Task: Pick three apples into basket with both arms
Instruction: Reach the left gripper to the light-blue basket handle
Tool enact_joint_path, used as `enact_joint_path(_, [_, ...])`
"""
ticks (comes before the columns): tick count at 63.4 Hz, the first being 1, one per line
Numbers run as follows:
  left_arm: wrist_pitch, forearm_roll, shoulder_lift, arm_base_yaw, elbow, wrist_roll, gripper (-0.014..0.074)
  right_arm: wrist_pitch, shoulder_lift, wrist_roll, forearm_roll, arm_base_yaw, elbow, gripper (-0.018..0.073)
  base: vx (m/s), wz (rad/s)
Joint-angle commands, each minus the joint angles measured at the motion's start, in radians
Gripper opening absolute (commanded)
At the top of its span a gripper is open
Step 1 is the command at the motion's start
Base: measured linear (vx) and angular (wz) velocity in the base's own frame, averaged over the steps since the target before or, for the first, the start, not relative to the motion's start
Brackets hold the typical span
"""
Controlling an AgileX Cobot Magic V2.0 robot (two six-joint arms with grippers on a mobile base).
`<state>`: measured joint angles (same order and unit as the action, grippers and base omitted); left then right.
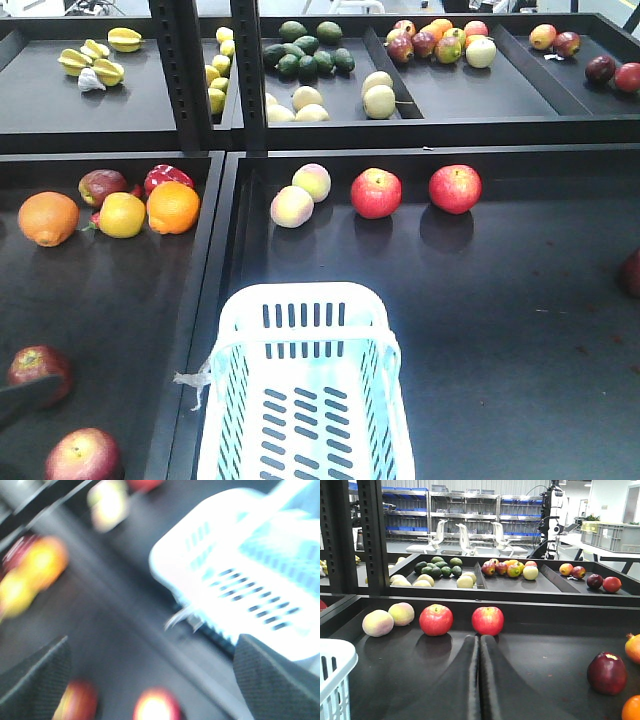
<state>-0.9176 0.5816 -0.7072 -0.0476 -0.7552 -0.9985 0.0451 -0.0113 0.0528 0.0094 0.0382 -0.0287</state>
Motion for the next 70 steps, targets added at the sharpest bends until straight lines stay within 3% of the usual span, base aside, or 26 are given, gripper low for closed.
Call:
enact_joint_path(1, [0.069,0.182,-0.055,-0.032,-0.033,-0.22,0.0627,-0.073,0.001,0.001,-0.009,-0.004,-0.013,-0.0009,0.0,0.0])
enact_joint_path(7, [0.097,0.207,-0.115,-0.067,-0.033,-0.347,0.0625,-0.073,0.001,0.001,-0.009,-0.004,-0.013,-0.0009,0.0,0.0])
enact_joint_path(23, [0.184,0.206,-0.27,-0.221,-0.033,-0.412,0.0614,-0.073,0.001,0.001,-0.009,-0.004,-0.013,-0.0009,0.0,0.0])
enact_joint_path(37, [0.327,0.203,-0.391,-0.342,-0.041,-0.412,0.0604,-0.073,0.001,0.001,-0.009,-0.004,-0.013,-0.0009,0.0,0.0])
enact_joint_path(70, [0.332,0.149,-0.715,-0.482,-0.251,-0.412,0.0587,-0.073,0.001,0.001,-0.009,-0.004,-0.013,-0.0009,0.0,0.0])
